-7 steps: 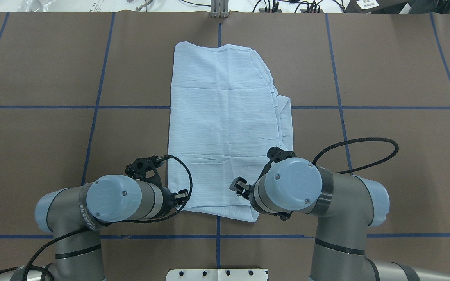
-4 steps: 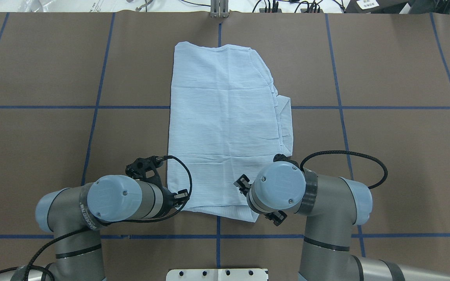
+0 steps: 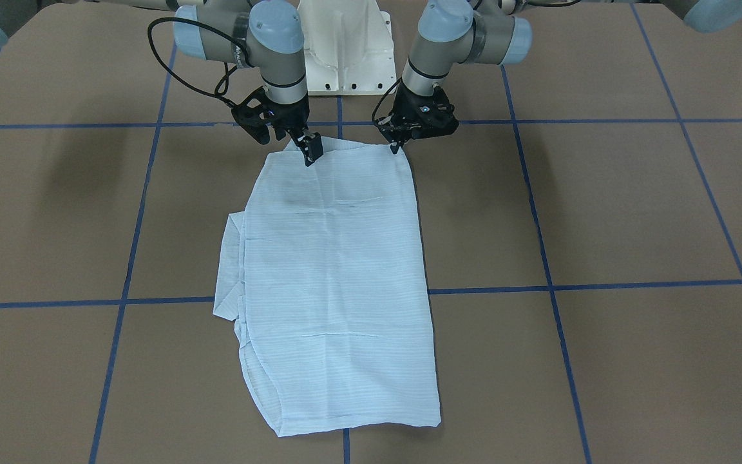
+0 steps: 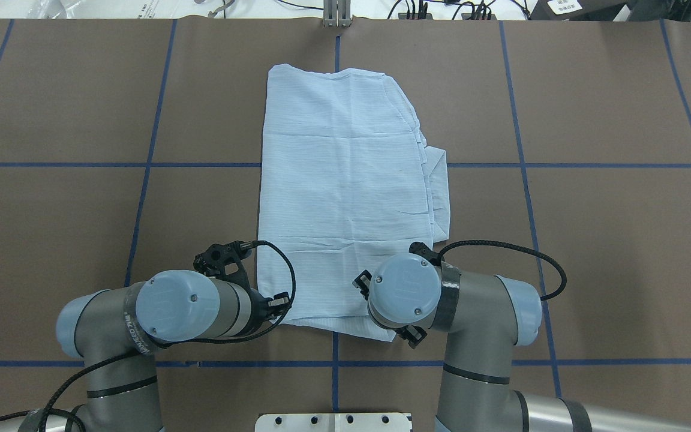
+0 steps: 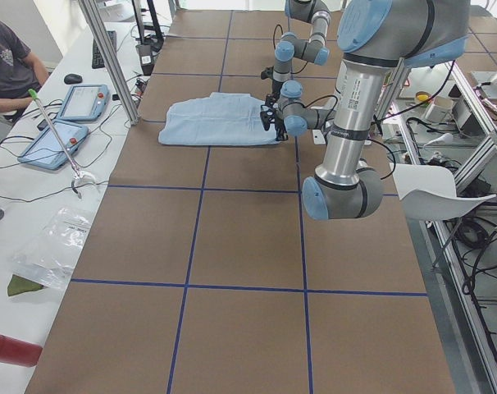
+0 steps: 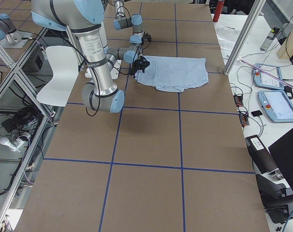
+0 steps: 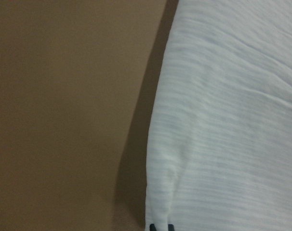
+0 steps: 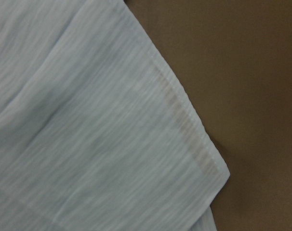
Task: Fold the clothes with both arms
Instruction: 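Move the right gripper to the near corner of the shirt and grasp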
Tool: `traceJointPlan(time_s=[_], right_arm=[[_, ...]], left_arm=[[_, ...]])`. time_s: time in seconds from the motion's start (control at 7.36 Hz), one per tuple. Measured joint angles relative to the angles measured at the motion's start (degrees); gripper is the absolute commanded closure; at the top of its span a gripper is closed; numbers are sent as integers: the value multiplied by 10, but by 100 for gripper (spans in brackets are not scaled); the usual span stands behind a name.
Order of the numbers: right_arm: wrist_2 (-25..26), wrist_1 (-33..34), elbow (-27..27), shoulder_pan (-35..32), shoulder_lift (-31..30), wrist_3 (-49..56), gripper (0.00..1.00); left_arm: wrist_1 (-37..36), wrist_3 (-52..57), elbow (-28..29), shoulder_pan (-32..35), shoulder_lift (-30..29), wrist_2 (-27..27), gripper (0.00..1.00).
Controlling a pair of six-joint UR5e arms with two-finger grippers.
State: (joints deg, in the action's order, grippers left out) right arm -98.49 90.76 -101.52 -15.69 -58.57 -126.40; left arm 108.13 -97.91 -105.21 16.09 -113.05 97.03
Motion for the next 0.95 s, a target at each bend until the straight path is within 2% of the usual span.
traceJointPlan(time_s=[0.27,0.41,0.54,0.68,0.82,0.95], right_arm=[[0,0,7,10,2,1,1],[0,0,8,12,2,2,6],[0,0,8,13,1,4,32],[0,0,7,13,1,4,46],[0,0,5,14,1,5,54],[0,-1,4,13,2,5,57]], left_arm=[[0,0,1,0,-1,-1,100],[1,0,1,0,-1,-1,100],[1,0,2,0,-1,-1,100],[1,0,2,0,-1,-1,100],[1,0,2,-1,0,-1,100],[1,0,2,-1,0,-1,100]])
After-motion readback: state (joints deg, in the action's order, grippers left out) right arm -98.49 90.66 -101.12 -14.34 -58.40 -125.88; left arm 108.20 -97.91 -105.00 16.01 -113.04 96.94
